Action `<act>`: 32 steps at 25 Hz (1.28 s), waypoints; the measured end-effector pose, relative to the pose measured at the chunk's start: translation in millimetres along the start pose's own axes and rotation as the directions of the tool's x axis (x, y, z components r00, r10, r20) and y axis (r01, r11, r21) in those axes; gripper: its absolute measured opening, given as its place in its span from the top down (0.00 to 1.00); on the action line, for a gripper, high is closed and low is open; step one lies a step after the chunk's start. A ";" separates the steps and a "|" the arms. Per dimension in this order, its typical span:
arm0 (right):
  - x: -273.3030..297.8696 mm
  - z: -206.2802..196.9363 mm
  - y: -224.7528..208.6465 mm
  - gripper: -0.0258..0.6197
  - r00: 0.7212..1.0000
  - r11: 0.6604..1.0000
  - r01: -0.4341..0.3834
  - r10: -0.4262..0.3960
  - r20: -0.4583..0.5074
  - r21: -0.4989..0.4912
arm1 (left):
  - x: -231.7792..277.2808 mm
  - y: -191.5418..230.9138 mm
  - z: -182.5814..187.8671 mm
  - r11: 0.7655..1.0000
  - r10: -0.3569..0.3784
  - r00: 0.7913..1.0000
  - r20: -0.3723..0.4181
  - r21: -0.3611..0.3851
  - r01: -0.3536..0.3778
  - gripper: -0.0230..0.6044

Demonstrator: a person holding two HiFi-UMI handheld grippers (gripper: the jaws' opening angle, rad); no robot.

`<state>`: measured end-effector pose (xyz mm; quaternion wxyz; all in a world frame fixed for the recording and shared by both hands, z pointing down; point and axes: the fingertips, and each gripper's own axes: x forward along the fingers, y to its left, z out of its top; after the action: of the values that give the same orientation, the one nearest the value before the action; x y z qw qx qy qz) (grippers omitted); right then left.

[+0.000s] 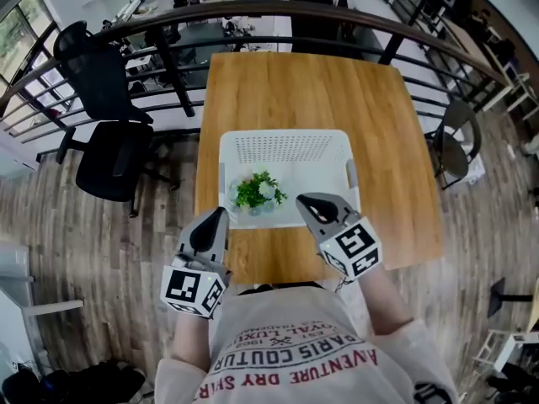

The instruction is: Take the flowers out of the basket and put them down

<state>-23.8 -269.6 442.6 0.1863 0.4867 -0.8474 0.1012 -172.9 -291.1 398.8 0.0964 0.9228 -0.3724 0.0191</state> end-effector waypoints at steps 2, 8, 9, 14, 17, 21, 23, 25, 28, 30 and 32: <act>15.0 -9.2 -2.0 0.91 0.994 0.996 -0.090 0.088 -0.064 -0.027 | 6.5 5.0 -3.4 1.000 0.012 1.000 -0.013 -0.004 -0.012 0.93; 57.8 -58.0 -2.2 0.47 0.882 0.923 -0.366 0.304 -0.359 -0.119 | 20.8 24.5 -17.8 0.998 0.059 0.997 -0.040 -0.030 -0.061 0.93; 64.0 -64.4 -1.7 0.44 0.860 0.904 -0.404 0.325 -0.393 -0.138 | 22.0 27.6 -21.6 0.997 0.070 0.996 -0.048 -0.039 -0.072 0.93; 98.1 -93.2 7.0 0.26 0.770 0.825 -0.553 0.453 -0.450 -0.115 | 22.7 42.2 -41.5 0.988 0.129 0.988 -0.082 -0.077 -0.135 0.93; 124.1 -119.5 1.6 0.25 0.743 0.817 -0.562 0.429 -0.514 -0.130 | 20.4 52.1 -48.5 0.978 0.173 0.980 -0.094 -0.098 -0.182 0.93; 153.0 -145.6 -2.5 0.25 0.719 0.807 -0.570 0.398 -0.570 -0.156 | 17.4 63.2 -58.3 0.965 0.213 0.971 -0.109 -0.131 -0.226 0.93; 161.9 -153.8 -2.4 0.25 0.720 0.802 -0.569 0.378 -0.583 -0.183 | 18.2 65.3 -61.6 0.964 0.221 0.969 -0.111 -0.127 -0.234 0.93; 169.6 -160.1 2.5 0.25 0.713 0.792 -0.580 0.382 -0.588 -0.189 | 19.6 67.2 -62.4 0.962 0.231 0.967 -0.107 -0.122 -0.243 0.93; 183.2 -168.7 10.3 0.25 0.699 0.784 -0.596 0.399 -0.594 -0.174 | 20.8 71.6 -61.1 0.956 0.250 0.964 -0.096 -0.135 -0.261 0.93; 189.0 -172.5 13.6 0.25 0.691 0.784 -0.600 0.407 -0.597 -0.159 | 21.4 74.1 -59.8 0.952 0.262 0.961 -0.087 -0.142 -0.272 0.93; 191.8 -175.0 17.5 0.25 0.684 0.778 -0.609 0.417 -0.599 -0.153 | 20.6 75.0 -59.1 0.949 0.271 0.959 -0.082 -0.141 -0.281 0.93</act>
<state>-88.5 -350.0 681.4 0.4584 0.1372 -0.8680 0.1331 -207.7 -346.6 471.3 0.1739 0.8506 -0.4951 0.0323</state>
